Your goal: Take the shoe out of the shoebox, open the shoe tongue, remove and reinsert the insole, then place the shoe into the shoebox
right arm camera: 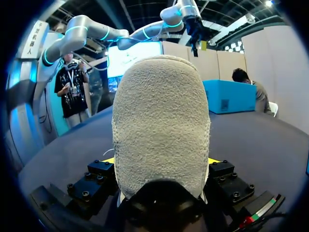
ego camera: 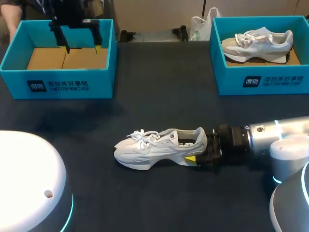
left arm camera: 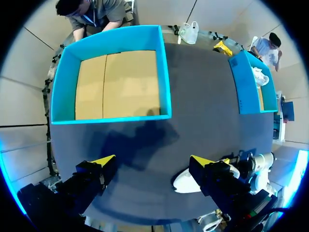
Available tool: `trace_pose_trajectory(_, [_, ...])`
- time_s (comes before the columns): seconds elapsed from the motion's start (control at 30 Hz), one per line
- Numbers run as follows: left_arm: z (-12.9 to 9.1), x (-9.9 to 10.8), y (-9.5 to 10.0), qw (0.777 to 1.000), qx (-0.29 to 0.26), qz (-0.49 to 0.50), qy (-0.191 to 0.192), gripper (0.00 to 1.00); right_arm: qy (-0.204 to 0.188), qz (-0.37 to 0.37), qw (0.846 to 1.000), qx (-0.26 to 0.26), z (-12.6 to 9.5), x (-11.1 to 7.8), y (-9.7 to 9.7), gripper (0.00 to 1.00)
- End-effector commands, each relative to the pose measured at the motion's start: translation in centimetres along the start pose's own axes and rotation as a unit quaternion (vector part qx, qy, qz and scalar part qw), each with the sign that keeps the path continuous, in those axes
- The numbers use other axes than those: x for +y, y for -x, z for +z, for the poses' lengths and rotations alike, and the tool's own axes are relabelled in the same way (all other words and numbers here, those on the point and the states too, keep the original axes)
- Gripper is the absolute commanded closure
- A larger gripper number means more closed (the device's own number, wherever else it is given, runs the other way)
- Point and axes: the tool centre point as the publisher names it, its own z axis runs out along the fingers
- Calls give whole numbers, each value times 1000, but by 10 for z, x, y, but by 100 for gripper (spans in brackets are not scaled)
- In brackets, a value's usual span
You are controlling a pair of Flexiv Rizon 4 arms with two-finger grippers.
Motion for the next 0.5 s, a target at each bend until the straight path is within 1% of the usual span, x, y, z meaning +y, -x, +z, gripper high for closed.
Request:
trace_pose_trajectory(0.03, [0,5,0,1000,0,0,-13,0,-2,1,1000,0,0,0,0,100])
trace_pose_trajectory(0.33, [0,5,0,1000,0,0,-13,0,-2,1,1000,0,0,0,0,100])
trace_pose_trajectory(0.37, [2,8,-9,1000,15,-2,11,0,-2,1,1000,0,0,0,0,100])
trace_pose_trajectory(0.43, [8,18,-25,1000,1,-21,3,0,-2,1,1000,0,0,0,0,100])
trace_pose_trajectory(0.5, [12,31,-42,999,-5,-33,9,0,-2,1,1000,0,0,0,0,100])
